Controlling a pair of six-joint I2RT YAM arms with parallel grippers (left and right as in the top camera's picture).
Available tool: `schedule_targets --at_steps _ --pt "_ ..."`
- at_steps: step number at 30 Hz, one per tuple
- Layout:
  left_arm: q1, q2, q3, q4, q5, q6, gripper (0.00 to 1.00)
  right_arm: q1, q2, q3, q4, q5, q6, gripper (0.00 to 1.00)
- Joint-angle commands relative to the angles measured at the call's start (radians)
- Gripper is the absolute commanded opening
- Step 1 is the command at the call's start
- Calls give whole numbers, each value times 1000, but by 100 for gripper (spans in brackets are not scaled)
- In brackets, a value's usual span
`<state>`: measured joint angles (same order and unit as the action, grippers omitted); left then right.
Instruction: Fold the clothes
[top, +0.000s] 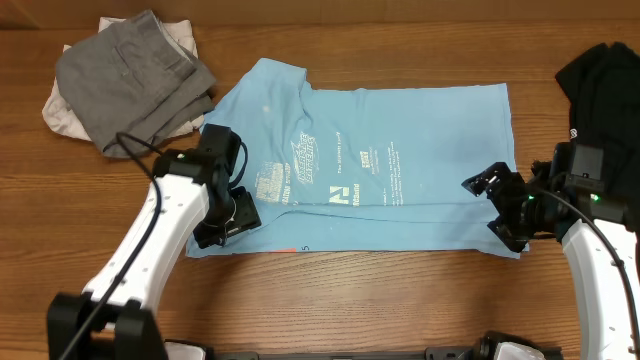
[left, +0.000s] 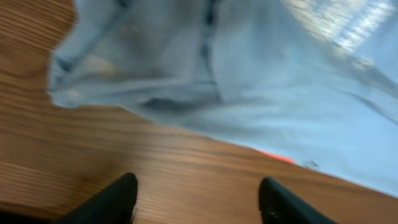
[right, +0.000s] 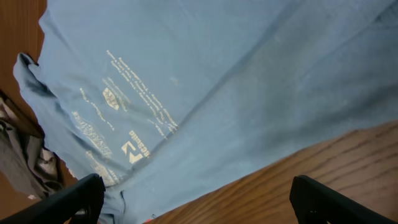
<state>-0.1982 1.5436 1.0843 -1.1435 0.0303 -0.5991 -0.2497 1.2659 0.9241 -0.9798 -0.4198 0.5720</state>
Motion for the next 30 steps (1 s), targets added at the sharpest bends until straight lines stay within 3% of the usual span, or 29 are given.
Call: schedule_targets --at_steps 1,7,11,17,24,30 --pt "8 53 -1 10 -217 74 68 14 -9 -19 25 8 4 100" --pt "9 101 0 77 -352 189 66 15 -9 -22 31 20 0 100" --pt "8 133 0 125 -314 266 65 15 -9 -22 36 27 0 100" --pt "8 143 -1 156 -294 313 56 15 -9 -22 42 38 0 100" --pt "7 157 -1 180 -176 420 59 15 -9 -22 45 45 0 100" --pt "-3 158 -1 178 -172 420 59 15 -9 -22 48 45 -1 100"
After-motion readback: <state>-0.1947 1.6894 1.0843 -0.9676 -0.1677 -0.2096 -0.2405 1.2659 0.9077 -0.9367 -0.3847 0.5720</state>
